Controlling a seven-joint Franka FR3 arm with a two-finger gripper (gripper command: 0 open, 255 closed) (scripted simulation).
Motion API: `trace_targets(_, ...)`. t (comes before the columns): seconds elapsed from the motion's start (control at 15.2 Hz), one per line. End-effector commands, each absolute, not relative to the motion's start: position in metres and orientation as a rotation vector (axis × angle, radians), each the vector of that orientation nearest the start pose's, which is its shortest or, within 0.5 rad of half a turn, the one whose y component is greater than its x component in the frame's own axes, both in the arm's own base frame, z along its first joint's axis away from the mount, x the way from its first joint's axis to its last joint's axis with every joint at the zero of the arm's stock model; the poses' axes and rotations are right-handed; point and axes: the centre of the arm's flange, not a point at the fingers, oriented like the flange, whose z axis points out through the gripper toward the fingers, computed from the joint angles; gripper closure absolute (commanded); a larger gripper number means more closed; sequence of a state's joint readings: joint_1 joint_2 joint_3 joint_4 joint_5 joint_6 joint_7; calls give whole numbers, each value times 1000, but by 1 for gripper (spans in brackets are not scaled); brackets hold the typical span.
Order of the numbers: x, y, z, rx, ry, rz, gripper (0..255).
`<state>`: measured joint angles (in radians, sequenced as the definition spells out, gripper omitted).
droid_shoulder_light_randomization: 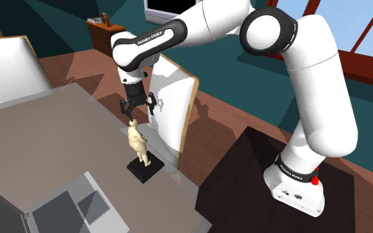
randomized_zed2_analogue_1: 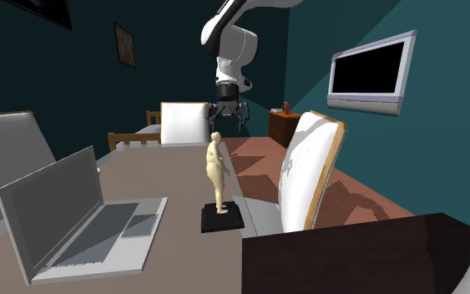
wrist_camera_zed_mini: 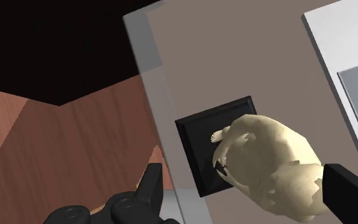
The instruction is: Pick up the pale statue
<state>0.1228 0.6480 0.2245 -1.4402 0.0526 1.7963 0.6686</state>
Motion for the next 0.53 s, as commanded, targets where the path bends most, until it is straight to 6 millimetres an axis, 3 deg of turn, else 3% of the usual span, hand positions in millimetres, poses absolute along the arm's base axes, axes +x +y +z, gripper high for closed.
trace_targets(0.0,667,223,251,-3015,588,606,0)
trace_targets(0.2,691,232,228,-3006,618,625,0)
trace_targets(0.46,691,232,207,-3006,618,625,0)
